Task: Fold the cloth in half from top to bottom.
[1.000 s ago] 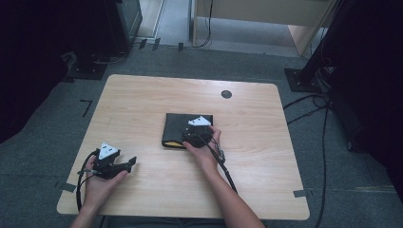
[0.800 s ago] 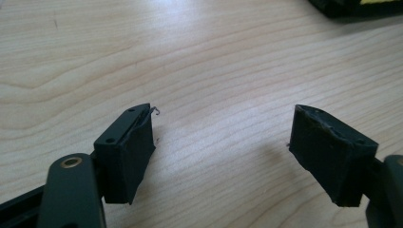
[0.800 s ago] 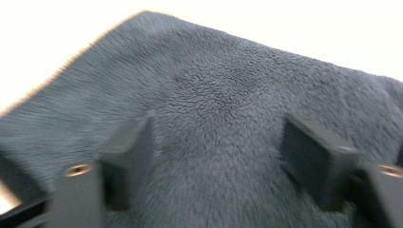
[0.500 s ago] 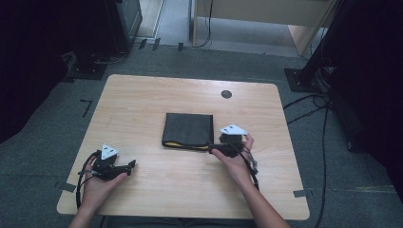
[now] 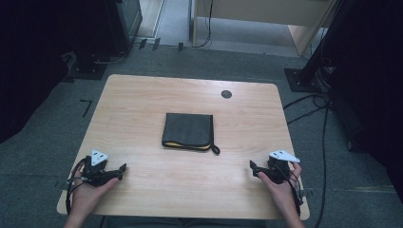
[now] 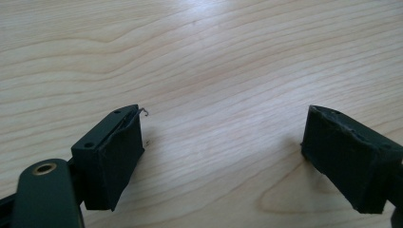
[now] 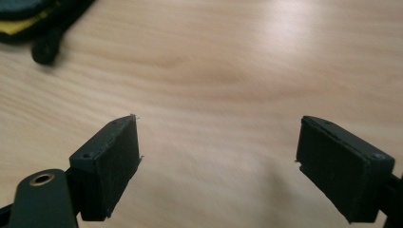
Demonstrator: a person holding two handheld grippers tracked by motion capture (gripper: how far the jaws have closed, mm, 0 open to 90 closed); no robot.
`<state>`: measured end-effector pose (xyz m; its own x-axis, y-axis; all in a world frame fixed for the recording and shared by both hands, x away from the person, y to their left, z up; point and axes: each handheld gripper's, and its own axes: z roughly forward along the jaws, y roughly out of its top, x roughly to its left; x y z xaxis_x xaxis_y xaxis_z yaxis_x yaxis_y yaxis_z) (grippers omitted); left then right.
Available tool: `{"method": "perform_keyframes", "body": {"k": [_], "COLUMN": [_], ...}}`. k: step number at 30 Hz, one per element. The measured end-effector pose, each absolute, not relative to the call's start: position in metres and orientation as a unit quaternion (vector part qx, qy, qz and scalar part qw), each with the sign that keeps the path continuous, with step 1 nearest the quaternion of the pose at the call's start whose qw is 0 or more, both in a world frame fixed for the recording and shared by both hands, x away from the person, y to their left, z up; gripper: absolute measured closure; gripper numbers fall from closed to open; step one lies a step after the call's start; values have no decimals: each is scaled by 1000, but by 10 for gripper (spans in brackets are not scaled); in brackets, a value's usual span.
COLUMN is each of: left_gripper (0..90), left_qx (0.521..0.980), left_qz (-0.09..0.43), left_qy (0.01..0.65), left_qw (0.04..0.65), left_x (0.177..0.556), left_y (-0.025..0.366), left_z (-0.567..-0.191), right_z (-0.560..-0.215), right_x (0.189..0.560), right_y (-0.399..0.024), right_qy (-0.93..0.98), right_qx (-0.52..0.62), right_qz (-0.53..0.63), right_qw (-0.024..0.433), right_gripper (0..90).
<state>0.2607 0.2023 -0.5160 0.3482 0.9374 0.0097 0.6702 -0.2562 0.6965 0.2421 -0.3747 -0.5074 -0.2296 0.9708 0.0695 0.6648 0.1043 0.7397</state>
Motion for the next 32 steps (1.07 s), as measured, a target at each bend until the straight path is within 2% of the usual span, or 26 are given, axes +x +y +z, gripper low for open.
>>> {"method": "perform_keyframes", "body": {"k": [5, 7, 12, 22, 32], "left_gripper": [132, 132, 132, 132, 133], "left_qx": [758, 758, 757, 757, 758], "left_qz": [223, 224, 223, 223, 223], "left_qy": [528, 528, 529, 530, 529], "left_qw": [311, 311, 312, 311, 311], "left_x": [258, 258, 258, 262, 262], "left_y": [204, 204, 204, 203, 203], "left_z": [-517, -517, -518, -517, -517], "right_z": [-518, -522, -526, -526, -526], "right_x": [223, 220, 219, 220, 222], "right_y": [-391, -395, -399, -400, -400], "right_qy": [715, 716, 715, 711, 705], "right_qx": [580, 581, 578, 584, 594], "right_qz": [313, 304, 315, 313, 306], "right_qw": [235, 239, 236, 237, 237], "right_gripper": [140, 111, 62, 58, 15]}}
